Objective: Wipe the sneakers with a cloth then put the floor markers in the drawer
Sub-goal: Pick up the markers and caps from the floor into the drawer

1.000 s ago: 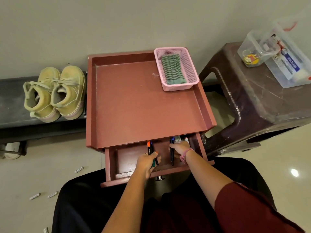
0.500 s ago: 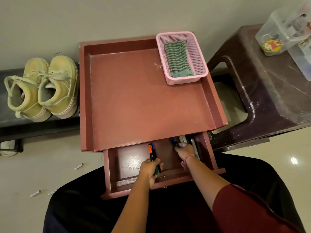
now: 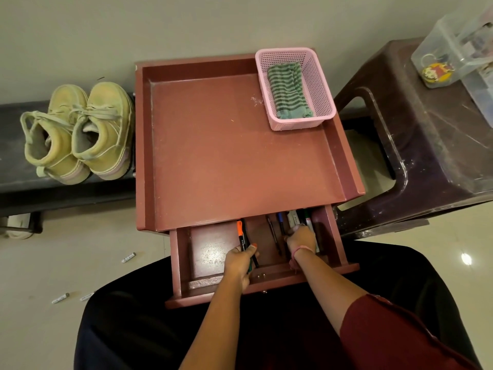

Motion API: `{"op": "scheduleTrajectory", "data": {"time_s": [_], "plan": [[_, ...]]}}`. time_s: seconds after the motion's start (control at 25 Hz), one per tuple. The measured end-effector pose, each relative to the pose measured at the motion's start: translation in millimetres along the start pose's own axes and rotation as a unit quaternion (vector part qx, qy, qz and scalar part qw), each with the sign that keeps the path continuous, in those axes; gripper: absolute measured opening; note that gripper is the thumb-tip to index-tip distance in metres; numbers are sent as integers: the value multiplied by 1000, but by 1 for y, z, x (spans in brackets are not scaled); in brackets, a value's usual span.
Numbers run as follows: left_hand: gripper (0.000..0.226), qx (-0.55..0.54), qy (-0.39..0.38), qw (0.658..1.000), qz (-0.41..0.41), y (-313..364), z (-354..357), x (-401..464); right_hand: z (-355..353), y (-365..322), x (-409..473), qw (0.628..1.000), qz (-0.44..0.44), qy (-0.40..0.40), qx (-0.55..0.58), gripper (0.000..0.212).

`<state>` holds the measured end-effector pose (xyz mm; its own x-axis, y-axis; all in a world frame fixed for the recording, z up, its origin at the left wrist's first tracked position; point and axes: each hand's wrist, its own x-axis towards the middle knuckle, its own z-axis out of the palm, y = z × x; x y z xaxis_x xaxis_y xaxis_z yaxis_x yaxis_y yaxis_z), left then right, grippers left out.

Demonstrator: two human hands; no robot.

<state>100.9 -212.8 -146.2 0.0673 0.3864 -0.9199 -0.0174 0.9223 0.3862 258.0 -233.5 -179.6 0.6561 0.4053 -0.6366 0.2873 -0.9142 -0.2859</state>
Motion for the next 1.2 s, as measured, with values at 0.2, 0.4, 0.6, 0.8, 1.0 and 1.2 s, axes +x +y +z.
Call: {"op": "scheduleTrajectory", "data": {"time_s": [0.2,0.4,0.6,0.8,1.0,1.2], "plan": [[3,18,-37,999,13,2,0,-7,-5,-16,-34,957,-50,-215,190,46],[5,68,-90,994,1,3,-2,-9,5,-24,-38,945,-57,-301,119,80],[5,80,-57,995,-7,1,-1,-3,4,-39,-38,946,-36,-309,96,70],[30,15,59,997,39,-5,-1,3,18,-48,-31,970,-3,-236,57,53],[22,-6,90,993,81,-3,0,3,36,-48,-27,987,-13,-157,22,45],[16,-38,85,993,69,-5,-3,9,31,-34,-17,996,-41,-45,-65,46]]}}
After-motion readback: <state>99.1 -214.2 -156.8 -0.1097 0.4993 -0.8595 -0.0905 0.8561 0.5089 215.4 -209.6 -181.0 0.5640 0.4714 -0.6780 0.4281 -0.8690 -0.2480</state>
